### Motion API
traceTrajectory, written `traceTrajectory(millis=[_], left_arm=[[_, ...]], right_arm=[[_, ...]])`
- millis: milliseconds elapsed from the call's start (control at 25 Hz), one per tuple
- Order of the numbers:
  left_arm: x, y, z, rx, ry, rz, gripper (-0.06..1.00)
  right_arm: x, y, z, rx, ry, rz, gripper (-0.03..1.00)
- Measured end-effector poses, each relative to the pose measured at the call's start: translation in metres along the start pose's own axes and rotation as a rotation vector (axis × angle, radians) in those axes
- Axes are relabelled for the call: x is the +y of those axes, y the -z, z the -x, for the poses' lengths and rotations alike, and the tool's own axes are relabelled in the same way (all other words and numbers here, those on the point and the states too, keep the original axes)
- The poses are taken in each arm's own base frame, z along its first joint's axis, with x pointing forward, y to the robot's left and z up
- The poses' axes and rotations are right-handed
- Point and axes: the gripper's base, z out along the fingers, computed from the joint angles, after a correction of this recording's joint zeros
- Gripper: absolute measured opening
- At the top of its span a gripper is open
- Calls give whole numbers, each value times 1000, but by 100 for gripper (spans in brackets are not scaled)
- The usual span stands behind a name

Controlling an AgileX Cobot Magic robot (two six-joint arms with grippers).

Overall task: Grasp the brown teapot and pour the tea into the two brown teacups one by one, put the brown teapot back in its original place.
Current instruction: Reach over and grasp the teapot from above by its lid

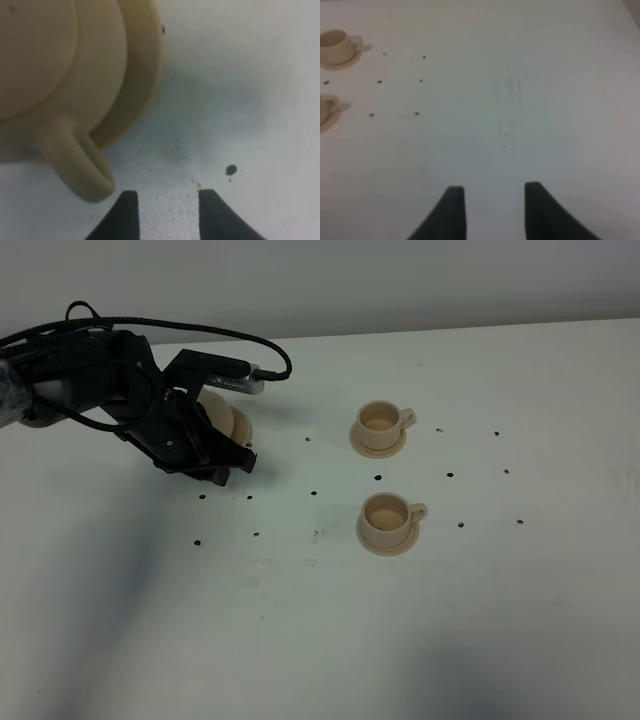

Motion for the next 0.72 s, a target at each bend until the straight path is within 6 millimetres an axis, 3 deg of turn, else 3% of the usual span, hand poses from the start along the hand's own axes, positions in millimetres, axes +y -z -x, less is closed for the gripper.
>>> traceTrajectory(millis=[720], left_arm=[[6,9,1,-28,15,8,28]], right_arm=[[0,0,0,0,0,0,31]])
